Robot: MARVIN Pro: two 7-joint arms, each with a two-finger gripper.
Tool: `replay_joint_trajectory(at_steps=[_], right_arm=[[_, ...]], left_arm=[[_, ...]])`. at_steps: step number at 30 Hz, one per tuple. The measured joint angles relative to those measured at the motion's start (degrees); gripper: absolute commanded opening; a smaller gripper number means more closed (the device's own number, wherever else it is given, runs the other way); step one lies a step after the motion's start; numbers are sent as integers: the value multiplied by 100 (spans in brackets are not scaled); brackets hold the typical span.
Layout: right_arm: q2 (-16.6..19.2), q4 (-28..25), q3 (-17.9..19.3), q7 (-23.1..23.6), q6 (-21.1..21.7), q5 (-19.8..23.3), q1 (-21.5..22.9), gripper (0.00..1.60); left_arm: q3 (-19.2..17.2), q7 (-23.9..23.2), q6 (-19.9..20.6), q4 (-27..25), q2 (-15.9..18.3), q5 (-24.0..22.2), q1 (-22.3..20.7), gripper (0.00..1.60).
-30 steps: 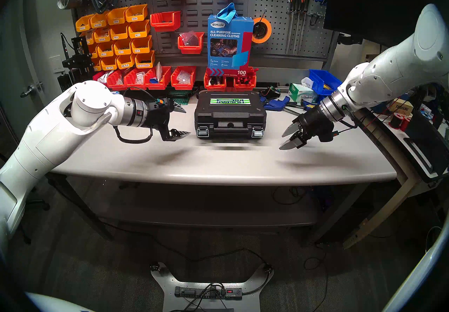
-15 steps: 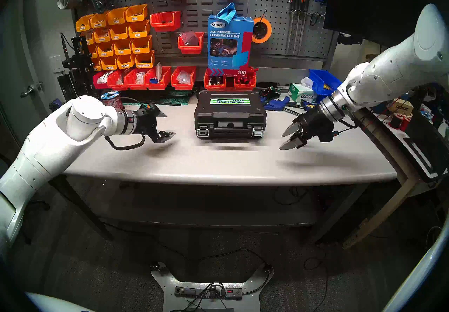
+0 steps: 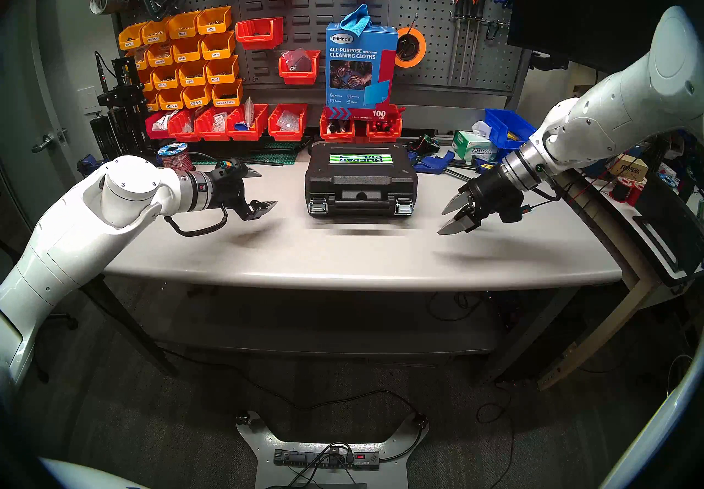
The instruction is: Open the tool box
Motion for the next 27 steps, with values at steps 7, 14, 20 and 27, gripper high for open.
replay_joint_trajectory(at_steps=[7, 14, 20, 27], right_arm=[[0, 2, 0, 0, 0, 0, -1, 160], [0, 2, 0, -1, 0, 0, -1, 160], [0, 3, 1, -1, 0, 0, -1, 160], [0, 3, 1, -1, 0, 0, -1, 160]], left_arm=[[-17, -183, -241, -375, -83, -17, -118, 160], [29, -457, -474, -699, -180, -11, -228, 160], [172, -626, -674, -840, -363, 38, -312, 160], [538, -727, -859, -827, -627, 236, -342, 160]])
